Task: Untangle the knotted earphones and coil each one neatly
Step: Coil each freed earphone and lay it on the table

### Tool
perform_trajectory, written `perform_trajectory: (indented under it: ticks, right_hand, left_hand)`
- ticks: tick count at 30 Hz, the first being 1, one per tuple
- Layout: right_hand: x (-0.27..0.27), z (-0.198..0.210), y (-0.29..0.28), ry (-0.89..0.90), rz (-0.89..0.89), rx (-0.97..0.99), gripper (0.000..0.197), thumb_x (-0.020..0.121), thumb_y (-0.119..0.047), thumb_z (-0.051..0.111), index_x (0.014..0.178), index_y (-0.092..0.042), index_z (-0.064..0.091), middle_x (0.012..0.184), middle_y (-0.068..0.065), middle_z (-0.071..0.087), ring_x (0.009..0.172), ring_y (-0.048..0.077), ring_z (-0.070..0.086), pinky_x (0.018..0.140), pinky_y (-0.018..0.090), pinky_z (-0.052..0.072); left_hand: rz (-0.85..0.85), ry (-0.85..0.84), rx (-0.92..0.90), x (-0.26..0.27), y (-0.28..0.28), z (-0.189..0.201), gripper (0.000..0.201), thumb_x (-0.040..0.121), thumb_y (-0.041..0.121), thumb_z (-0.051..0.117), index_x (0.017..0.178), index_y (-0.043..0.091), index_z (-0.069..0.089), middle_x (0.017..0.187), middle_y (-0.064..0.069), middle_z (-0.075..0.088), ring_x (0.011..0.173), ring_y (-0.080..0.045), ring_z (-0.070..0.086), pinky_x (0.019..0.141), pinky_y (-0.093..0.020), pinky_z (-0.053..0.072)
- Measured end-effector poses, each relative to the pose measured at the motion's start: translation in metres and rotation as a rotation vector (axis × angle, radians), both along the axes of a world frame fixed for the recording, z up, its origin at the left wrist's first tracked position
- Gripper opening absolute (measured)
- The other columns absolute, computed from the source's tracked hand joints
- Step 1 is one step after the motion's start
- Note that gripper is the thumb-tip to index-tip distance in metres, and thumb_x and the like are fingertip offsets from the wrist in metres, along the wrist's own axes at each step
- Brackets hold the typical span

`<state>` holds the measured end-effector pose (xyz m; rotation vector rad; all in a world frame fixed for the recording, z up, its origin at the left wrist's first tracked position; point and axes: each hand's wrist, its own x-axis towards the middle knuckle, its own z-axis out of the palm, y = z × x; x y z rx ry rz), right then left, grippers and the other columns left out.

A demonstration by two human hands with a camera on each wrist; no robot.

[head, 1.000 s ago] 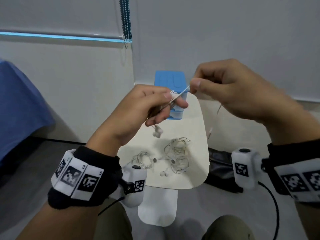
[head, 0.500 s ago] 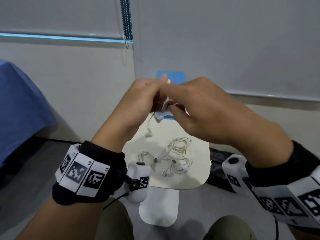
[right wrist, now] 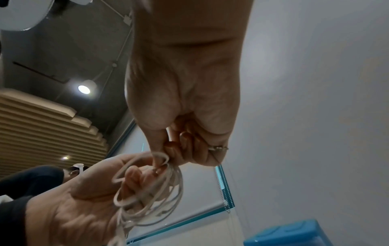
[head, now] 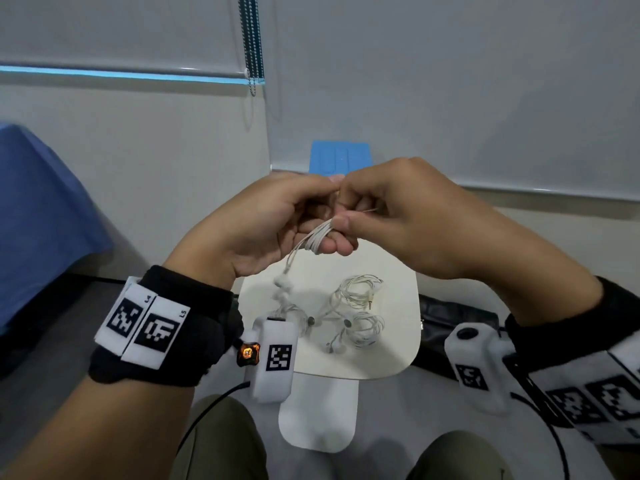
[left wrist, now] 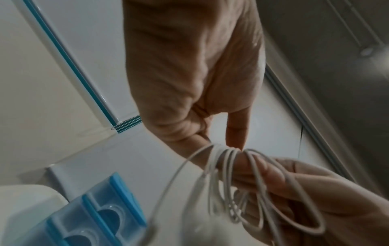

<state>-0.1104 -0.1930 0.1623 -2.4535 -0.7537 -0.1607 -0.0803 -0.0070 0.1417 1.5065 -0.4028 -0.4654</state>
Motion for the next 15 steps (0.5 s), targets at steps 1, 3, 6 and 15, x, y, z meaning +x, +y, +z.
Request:
perform_trajectory:
  ticks: [1,3,6,15]
  right_hand:
    - [0.002,-0.003,-0.002,0.033,-0.026,0.032,0.020,0.098,-0.023,0.067,0.078,-0.018,0.068,0.058,-0.017,0.062,0.053,0.005,0.047,0.052,0.014,0.035]
    - [0.005,-0.010,-0.005,0.085,-0.085,0.068,0.023,0.097,-0.027,0.068,0.077,-0.017,0.068,0.053,-0.014,0.053,0.051,0.005,0.041,0.050,0.016,0.031]
    - [0.009,-0.017,-0.010,0.193,-0.108,0.170,0.025,0.097,-0.028,0.068,0.076,-0.015,0.069,0.058,-0.010,0.050,0.057,0.009,0.039,0.056,0.026,0.032]
    - [0.008,-0.006,-0.022,-0.031,-0.142,-0.070,0.016,0.096,-0.013,0.065,0.092,-0.028,0.070,0.084,-0.011,0.071,0.079,0.005,0.064,0.077,0.031,0.051]
  left_hand:
    - [0.019,0.000,0.005,0.000,0.001,-0.003,0.035,0.106,0.021,0.048,0.088,-0.002,0.068,0.073,-0.022,0.070,0.058,-0.019,0.069,0.055,-0.020,0.057]
    - [0.064,-0.007,-0.002,0.001,0.003,-0.008,0.018,0.100,0.016,0.057,0.090,0.001,0.062,0.074,-0.020,0.071,0.058,-0.019,0.069,0.058,-0.021,0.059]
    - [0.072,-0.071,-0.004,0.000,0.008,-0.014,0.017,0.085,0.010,0.071,0.097,0.004,0.060,0.079,-0.018,0.072,0.060,-0.016,0.068,0.058,-0.020,0.056]
    - [0.109,-0.225,0.034,0.000,0.007,-0.021,0.003,0.089,-0.001,0.069,0.090,-0.002,0.066,0.080,-0.012,0.073,0.063,-0.012,0.065,0.060,-0.018,0.050]
